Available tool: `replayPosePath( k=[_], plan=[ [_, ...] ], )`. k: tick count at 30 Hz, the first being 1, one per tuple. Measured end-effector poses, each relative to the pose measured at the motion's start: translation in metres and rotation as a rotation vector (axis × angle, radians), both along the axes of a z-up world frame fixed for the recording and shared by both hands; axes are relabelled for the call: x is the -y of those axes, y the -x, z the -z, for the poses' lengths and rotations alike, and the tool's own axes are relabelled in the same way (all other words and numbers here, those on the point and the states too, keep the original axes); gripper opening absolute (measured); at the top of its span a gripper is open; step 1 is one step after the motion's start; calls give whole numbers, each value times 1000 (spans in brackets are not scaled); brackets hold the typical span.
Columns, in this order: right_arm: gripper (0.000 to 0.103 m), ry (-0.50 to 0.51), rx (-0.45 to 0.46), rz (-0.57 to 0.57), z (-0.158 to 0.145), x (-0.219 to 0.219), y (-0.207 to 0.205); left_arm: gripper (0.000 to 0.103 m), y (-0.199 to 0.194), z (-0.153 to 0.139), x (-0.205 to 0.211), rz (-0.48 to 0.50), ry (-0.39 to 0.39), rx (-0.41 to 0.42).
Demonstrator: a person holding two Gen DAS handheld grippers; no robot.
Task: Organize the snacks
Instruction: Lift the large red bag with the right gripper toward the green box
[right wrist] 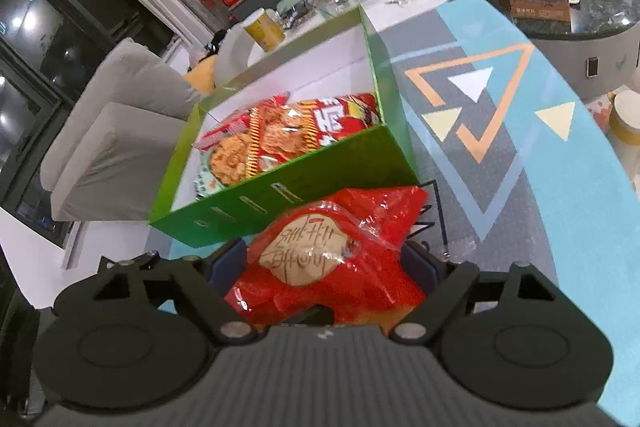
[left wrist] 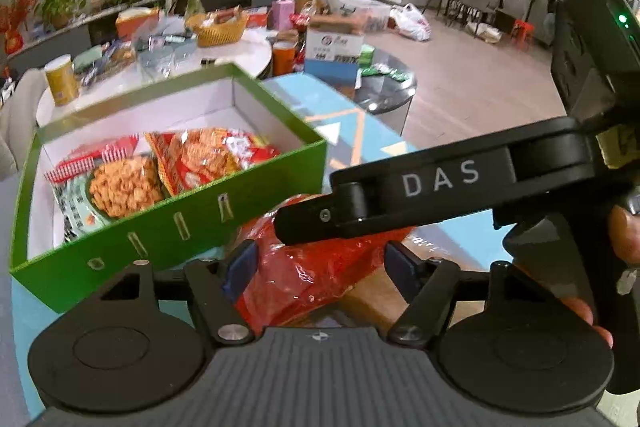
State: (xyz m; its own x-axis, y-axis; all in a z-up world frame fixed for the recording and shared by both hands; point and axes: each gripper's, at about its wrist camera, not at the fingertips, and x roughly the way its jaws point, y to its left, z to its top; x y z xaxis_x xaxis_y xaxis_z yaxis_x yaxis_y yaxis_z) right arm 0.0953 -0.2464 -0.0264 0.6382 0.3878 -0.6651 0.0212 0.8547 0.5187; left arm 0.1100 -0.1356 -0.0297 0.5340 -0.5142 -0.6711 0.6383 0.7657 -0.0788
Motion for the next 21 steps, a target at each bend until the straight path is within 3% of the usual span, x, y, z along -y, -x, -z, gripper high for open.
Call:
replayPosePath(
  k=[6,10,12,15,18,21],
  plan=[
    [62,21,84,-1,-36,-8,25,66,22,-27,-6,6,20,59],
    [62,-25,151,-46,-56,-16,36,52,37,-48,-11,60,86,86],
    [62,-50,190,-65,-69,-22,42,51,46,-58,-8,59,68,139],
    [62,48,261,-62,-86,-32,46,54,52,-67,-9,65,42,206],
    [62,92,268,-44,-85,-27,46,70,45,-62,-21,11,41,169],
    [62,125,208,-1,-71,-8,41,72,30,-50,-34,-67,44,113]
  ],
)
